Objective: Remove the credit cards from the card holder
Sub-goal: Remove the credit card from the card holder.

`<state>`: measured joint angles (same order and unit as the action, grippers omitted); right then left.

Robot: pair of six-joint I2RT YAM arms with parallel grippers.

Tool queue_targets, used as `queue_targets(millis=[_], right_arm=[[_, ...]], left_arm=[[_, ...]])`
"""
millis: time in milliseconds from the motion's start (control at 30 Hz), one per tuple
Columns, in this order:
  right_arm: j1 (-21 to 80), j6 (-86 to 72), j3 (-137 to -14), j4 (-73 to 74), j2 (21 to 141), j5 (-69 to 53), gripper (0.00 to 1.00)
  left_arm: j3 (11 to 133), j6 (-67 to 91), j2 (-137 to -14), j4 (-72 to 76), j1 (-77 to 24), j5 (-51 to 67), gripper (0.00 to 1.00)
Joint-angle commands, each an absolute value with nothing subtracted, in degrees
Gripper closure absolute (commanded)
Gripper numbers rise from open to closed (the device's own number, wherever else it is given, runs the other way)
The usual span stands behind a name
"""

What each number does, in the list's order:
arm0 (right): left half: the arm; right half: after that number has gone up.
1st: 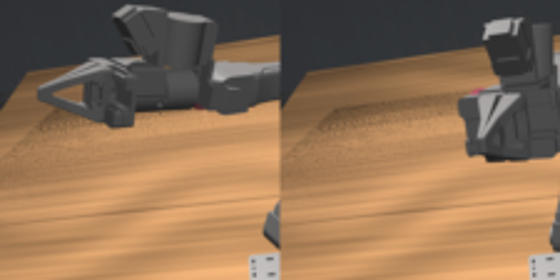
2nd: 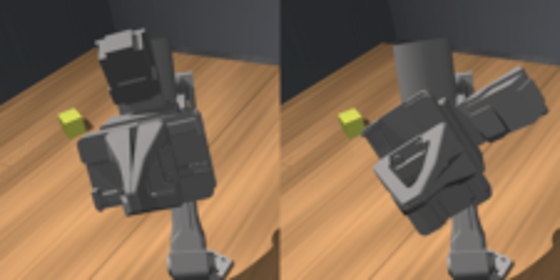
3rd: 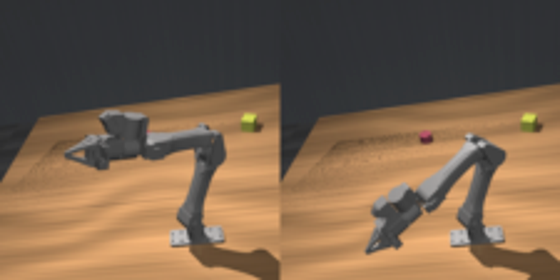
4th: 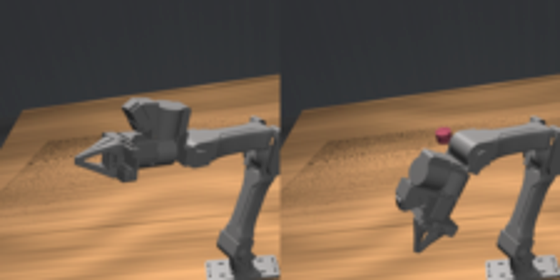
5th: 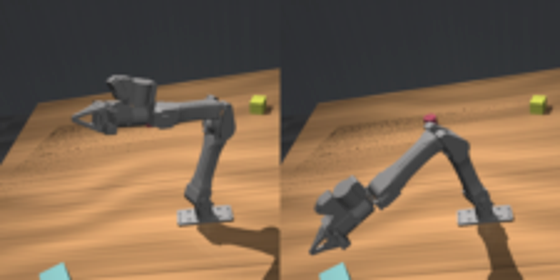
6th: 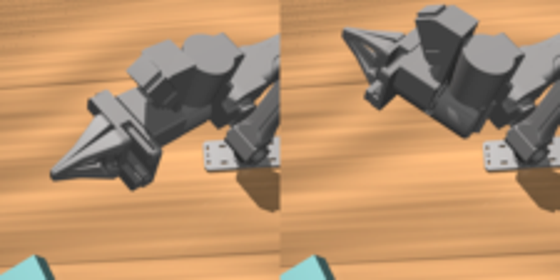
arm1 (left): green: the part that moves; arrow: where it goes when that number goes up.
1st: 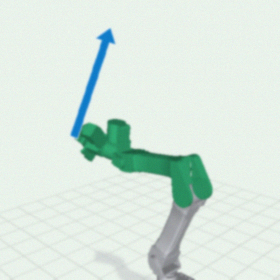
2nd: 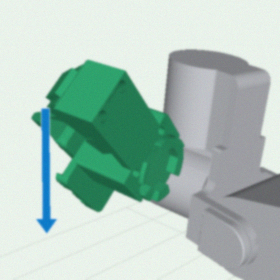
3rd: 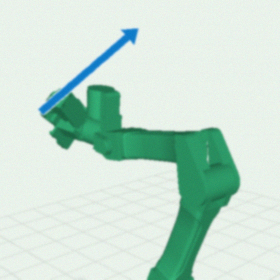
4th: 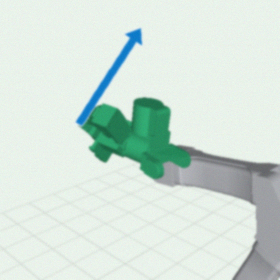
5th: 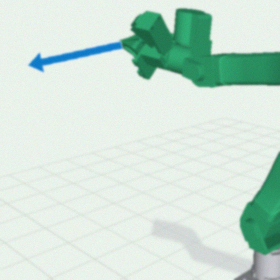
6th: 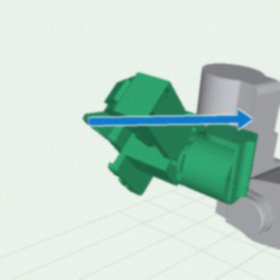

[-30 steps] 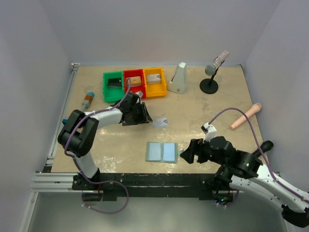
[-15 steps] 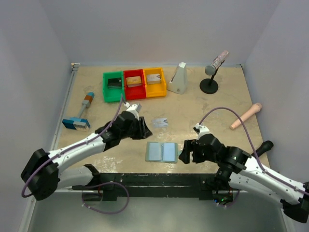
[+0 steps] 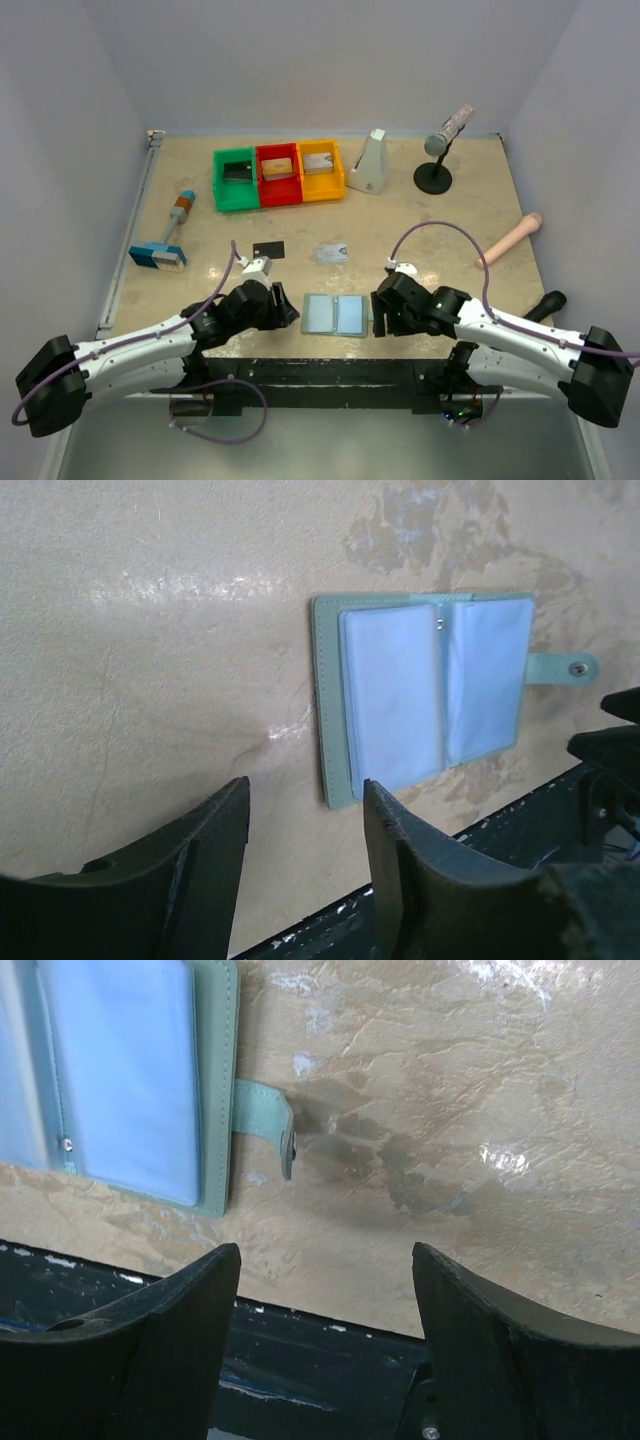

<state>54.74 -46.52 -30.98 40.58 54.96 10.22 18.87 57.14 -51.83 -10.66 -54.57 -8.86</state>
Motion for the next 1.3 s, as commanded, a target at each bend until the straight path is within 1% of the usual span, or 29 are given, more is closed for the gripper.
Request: queue_targets(millis=[0,100,200,300,433,767,867,1033,1067,1267], right_arm=[[54.67,-48.95,-34.19,37.01,56.68,14.50,0.28],[53.36,-48.26,-35.33,35.86,59.23,14.24,0.35],[51.77,-46.85,-35.86,33.85,61.87,12.84,0.46],[50.54,-45.88,-36.12,32.70,63.63,11.78,0.57],[49.83,-45.44,-36.21,31.90,65.21,10.90,0.65],[49.40,-45.18,-34.98,29.01,66.44,11.25,0.75],[49.31,-44.74,-35.33,28.30,67.58,10.72,0.82],[49.31,-44.82,-34.19,26.20,68.03,9.14,0.98],[49.31,-44.91,-33.93,25.93,68.03,8.62,1.00],[49.31,-46.49,-31.73,24.79,65.83,8.44,1.00]], left_arm=[[15.22,62.13,-45.98,-7.30,-54.84,-11.25,0.39],[11.88,63.89,-43.51,-2.22,-54.76,-9.94,0.33],[9.15,64.07,-42.98,6.05,-54.76,-5.73,0.33],[9.93,63.38,-44.99,7.38,-54.76,-2.91,0.34],[13.09,61.26,-48.51,5.28,-54.76,-2.20,0.34],[16.96,58.62,-52.99,5.01,-54.76,-2.20,0.37],[17.31,58.71,-54.31,5.89,-54.76,-1.85,0.38],[18.80,58.36,-57.74,6.59,-54.76,-1.23,0.38],[19.07,58.36,-58.44,7.03,-54.76,-0.97,0.39],[20.92,58.62,-62.40,7.38,-54.76,-0.70,0.40]])
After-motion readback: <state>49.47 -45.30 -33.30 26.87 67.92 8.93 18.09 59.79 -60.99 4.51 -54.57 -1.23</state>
